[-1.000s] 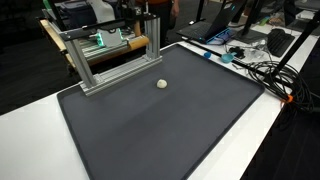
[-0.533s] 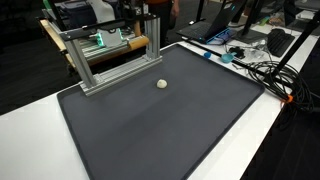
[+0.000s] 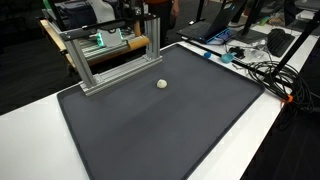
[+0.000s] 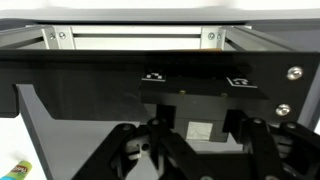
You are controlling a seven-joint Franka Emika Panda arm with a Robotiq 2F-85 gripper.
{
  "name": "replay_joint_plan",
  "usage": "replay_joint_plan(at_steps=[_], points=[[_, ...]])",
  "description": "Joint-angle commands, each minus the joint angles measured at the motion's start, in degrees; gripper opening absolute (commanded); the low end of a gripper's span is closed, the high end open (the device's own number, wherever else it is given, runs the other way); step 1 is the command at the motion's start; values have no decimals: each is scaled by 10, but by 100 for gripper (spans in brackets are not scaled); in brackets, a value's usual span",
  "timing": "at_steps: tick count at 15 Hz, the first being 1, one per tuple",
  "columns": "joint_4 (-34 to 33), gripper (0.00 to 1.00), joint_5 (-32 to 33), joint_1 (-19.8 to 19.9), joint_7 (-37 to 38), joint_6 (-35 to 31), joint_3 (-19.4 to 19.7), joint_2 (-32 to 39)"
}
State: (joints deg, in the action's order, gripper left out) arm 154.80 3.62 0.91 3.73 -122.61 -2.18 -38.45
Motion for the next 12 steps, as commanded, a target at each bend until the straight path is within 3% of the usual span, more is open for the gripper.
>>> replay_joint_plan(at_steps=[1, 4, 5, 7, 9, 10, 12], points=[[15, 34, 3, 4, 10, -3, -2, -16], [6, 34, 6, 12, 33, 13, -8, -7], [5, 79, 7, 12, 35, 15, -9, -7], [4, 88, 5, 16, 49, 30, -12, -8], [3, 81, 2, 19, 65, 42, -14, -10], [4, 66, -2, 17, 69, 44, -13, -12], [3, 50, -5, 16, 76, 43, -13, -14]])
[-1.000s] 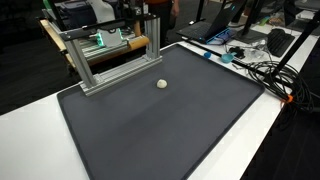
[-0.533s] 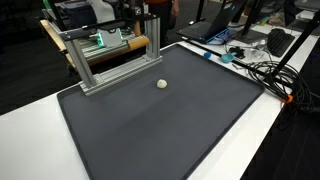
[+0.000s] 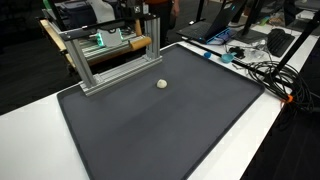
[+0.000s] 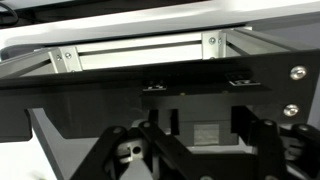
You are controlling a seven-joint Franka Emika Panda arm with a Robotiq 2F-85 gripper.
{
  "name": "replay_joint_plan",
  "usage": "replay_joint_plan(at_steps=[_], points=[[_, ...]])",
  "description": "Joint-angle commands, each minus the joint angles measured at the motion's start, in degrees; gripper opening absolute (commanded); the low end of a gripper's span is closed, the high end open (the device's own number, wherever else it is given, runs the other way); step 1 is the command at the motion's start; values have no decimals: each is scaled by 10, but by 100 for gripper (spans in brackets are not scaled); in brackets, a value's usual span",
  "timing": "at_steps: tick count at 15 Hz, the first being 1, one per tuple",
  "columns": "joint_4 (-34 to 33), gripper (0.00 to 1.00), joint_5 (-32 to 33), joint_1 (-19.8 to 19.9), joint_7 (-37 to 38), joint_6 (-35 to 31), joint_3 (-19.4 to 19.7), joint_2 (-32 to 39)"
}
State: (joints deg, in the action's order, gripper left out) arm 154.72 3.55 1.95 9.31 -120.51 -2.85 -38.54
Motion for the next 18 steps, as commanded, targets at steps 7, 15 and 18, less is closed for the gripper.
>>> replay_joint_plan(at_steps=[7, 15, 18], points=[[-14, 34, -10, 4, 37, 26, -12, -10], [-31, 40, -36, -15, -18, 62, 12, -6], [-32, 62, -34, -12, -16, 62, 11, -5]])
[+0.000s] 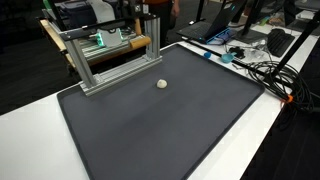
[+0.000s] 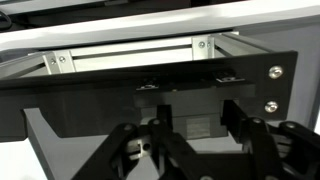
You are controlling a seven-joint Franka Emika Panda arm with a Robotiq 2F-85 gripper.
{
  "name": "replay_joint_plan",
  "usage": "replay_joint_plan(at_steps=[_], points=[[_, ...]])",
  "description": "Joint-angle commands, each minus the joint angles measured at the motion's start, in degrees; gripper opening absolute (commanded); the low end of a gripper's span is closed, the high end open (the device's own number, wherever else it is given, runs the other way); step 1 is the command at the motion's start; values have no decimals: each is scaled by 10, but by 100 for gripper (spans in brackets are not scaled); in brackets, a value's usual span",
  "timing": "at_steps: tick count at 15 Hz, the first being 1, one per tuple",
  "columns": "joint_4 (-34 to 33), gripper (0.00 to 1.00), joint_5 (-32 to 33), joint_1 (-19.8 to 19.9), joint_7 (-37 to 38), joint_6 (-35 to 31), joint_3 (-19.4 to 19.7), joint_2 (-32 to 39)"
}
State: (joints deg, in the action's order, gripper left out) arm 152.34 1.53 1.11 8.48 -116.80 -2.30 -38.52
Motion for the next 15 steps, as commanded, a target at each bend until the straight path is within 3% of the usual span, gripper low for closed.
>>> replay_joint_plan(at_steps=[1, 3, 5, 14, 15], points=[[-7, 65, -13, -2, -4, 22, 4, -4], [-7, 90, -13, -1, 3, 17, 1, -1], [-4, 99, -13, 1, 8, 8, 1, -4], [21, 100, -6, 10, 29, -60, -4, -16], [23, 95, -5, 11, 28, -58, -2, -17]])
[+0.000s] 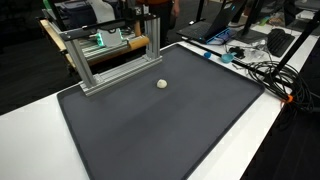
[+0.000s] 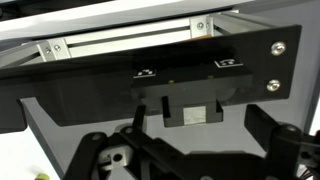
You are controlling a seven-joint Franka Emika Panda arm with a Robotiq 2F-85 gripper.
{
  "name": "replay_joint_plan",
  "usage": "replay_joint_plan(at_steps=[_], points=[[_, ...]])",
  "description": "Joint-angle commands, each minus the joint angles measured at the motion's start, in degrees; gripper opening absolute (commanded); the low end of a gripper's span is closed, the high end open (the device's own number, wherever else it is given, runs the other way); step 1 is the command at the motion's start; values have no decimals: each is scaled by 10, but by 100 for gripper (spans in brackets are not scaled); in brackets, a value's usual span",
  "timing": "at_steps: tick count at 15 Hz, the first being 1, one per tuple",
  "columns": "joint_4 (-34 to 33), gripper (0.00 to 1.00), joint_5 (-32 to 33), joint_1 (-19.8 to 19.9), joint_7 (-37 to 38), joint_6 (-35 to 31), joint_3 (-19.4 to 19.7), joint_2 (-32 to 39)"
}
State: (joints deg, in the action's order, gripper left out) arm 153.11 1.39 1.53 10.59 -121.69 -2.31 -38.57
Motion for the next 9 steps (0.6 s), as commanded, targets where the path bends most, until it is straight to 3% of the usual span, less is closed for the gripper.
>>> replay_joint_plan(at_steps=[1, 2, 4, 9], points=[[17, 91, -5, 5, 4, -8, -1, -18], [18, 79, -5, 4, -2, -5, 1, -20], [25, 72, -3, 2, -11, -9, 4, -21], [33, 64, 7, 3, -35, -1, 7, -26]])
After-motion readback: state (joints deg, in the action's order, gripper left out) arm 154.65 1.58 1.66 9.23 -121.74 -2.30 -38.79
